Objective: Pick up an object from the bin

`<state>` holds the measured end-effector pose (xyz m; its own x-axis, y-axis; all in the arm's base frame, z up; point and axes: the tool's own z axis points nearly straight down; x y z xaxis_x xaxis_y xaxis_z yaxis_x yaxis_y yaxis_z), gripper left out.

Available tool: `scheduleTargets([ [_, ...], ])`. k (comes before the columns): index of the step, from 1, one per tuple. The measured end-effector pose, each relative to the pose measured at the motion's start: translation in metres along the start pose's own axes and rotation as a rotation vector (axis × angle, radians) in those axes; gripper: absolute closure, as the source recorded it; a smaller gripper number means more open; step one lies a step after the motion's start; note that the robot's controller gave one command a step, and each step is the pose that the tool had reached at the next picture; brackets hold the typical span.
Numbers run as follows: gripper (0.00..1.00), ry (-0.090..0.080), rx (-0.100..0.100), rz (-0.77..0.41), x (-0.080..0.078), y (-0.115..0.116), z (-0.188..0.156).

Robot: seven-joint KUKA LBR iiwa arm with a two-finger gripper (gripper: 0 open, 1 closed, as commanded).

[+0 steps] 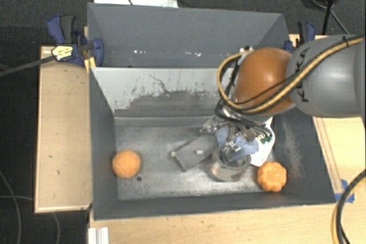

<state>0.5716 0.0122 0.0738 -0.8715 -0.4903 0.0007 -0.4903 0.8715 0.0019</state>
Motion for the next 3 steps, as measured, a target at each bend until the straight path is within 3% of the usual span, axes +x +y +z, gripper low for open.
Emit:
scheduleTargets([
  [1, 1.0, -0.002, 0.002, 0.079, 0.075, 0.011, -0.12],
  [2, 1.0, -0.002, 0.001, 0.08, 0.075, 0.011, -0.12],
  [3, 1.0, 0.002, -0.001, 0.008, 0.075, 0.015, -0.159],
])
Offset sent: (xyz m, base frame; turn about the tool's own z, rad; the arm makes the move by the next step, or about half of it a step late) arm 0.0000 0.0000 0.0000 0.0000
